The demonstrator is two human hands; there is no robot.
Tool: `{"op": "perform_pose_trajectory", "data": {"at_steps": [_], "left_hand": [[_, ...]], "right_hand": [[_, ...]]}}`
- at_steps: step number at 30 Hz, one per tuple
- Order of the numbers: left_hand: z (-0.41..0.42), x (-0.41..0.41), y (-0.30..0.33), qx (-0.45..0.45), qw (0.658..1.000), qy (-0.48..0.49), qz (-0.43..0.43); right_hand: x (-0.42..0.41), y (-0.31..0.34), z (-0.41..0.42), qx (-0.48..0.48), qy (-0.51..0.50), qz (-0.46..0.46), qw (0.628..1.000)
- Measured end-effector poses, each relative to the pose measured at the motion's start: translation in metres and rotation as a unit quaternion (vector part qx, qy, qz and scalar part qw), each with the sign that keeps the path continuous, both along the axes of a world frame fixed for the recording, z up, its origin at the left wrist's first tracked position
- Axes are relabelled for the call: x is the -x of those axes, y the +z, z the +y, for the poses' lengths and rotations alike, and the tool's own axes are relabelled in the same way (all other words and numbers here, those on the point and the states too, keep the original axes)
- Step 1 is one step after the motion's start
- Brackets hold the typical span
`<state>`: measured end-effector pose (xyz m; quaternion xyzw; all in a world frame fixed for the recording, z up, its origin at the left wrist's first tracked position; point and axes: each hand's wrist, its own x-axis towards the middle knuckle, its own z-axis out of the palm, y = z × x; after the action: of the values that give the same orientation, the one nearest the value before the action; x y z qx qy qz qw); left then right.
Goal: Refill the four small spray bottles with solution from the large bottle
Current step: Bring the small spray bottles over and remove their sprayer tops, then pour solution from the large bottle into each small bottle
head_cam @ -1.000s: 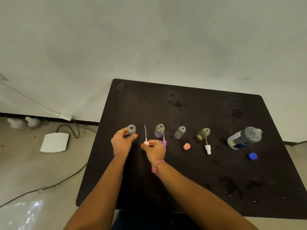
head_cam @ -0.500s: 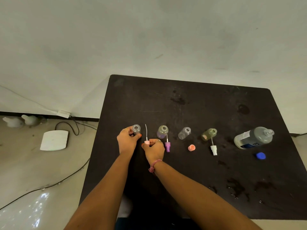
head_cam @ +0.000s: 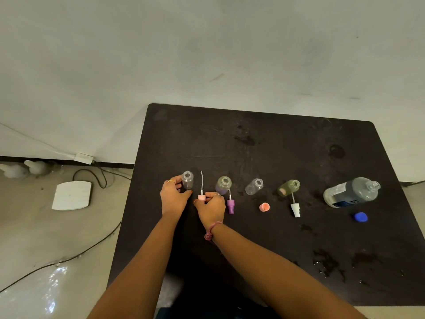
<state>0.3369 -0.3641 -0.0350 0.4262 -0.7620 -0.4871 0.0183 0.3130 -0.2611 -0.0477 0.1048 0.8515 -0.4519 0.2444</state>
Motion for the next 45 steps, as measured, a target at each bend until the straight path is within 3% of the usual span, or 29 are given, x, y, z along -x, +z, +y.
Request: {"op": "perform_pose_trajectory", "data": {"at_steps": [13,18,25,33,39,45], "left_hand": [[0.02,-0.043,0.024,-0.007,0.996,0.078,0.036],[0.043,-0.054,0.034,-0.004,0.996,0.061,0.06],[0.09,-0.052,0.049,-0.01,0.992,0.019,0.122],[0.17,-0.015,0.065,-0.038,0.985,-0.025,0.164],[0.225,0.017,0.057,-0.07,0.985,-0.059,0.148],[0.254,0.056,0.041,-0.08,0.99,-0.055,0.103]], "right_hand": [[-0.01,0.016,0.024,0.029,0.011,-0.031,0.999],[-0.019,0.027,0.054,0.065,-0.008,-0.044,0.997],[-0.017,0.044,0.12,0.147,-0.09,-0.059,0.983],[0.019,0.058,0.228,0.17,-0.222,0.008,0.96],[0.057,0.065,0.305,0.168,-0.31,0.025,0.935],[0.092,0.068,0.356,0.175,-0.326,0.041,0.928]]}}
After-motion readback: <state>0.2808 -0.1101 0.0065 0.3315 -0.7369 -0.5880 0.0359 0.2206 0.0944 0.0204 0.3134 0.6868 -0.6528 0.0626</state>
